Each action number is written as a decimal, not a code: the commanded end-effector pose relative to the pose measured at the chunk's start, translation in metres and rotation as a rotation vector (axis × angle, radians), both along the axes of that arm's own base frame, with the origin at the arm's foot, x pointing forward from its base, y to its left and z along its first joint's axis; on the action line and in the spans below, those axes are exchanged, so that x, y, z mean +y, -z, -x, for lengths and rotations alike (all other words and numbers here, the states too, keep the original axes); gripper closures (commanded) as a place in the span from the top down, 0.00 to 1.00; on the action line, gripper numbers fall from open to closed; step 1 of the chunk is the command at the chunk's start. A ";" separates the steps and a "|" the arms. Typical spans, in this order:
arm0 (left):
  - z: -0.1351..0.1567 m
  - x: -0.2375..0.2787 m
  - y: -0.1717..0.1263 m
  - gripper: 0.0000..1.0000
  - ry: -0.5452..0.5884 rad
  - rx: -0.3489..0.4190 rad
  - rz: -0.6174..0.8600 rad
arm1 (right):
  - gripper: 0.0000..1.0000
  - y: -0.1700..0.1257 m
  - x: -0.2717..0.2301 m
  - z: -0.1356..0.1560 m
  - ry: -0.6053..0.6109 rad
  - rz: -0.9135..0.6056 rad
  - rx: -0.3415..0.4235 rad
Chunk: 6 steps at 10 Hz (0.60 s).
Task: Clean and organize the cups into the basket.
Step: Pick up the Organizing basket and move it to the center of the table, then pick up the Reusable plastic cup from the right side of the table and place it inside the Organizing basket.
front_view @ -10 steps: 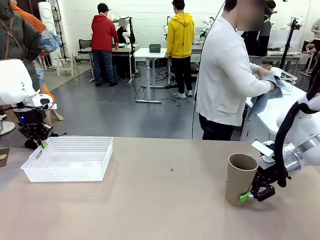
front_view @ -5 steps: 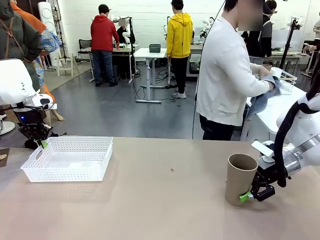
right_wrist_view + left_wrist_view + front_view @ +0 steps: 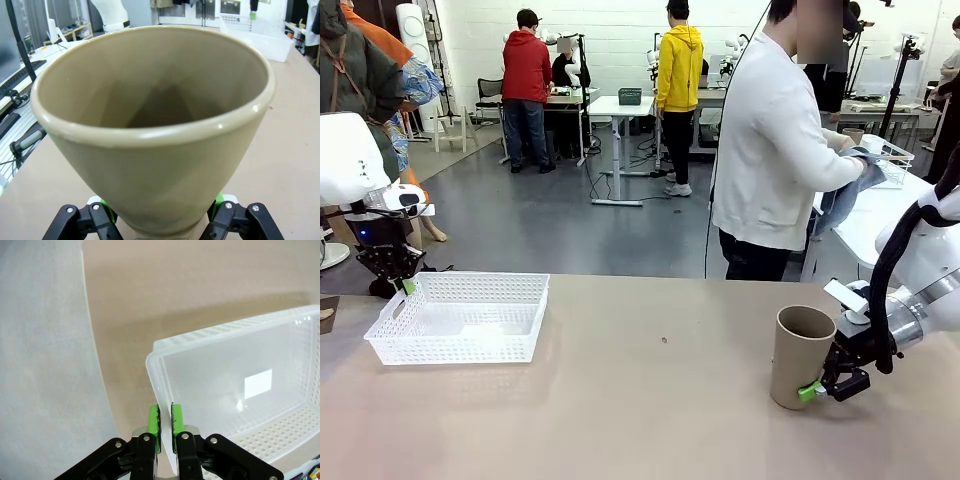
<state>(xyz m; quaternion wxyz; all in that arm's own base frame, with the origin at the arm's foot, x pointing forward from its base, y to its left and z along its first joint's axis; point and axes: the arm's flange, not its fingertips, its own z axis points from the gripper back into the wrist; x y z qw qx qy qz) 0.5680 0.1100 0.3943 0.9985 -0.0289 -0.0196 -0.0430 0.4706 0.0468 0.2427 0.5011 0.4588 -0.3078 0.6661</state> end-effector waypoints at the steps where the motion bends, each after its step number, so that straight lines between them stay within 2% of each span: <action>1: 0.027 -0.026 -0.012 0.00 0.004 0.022 0.005 | 0.00 -0.028 -0.002 0.020 0.132 -0.014 0.000; 3: 0.034 -0.053 -0.016 0.00 -0.016 0.047 -0.014 | 0.00 -0.070 -0.009 0.040 0.278 -0.038 0.001; 6: 0.029 -0.098 -0.016 0.00 -0.030 0.086 -0.016 | 0.00 -0.123 -0.020 0.075 0.406 -0.068 -0.062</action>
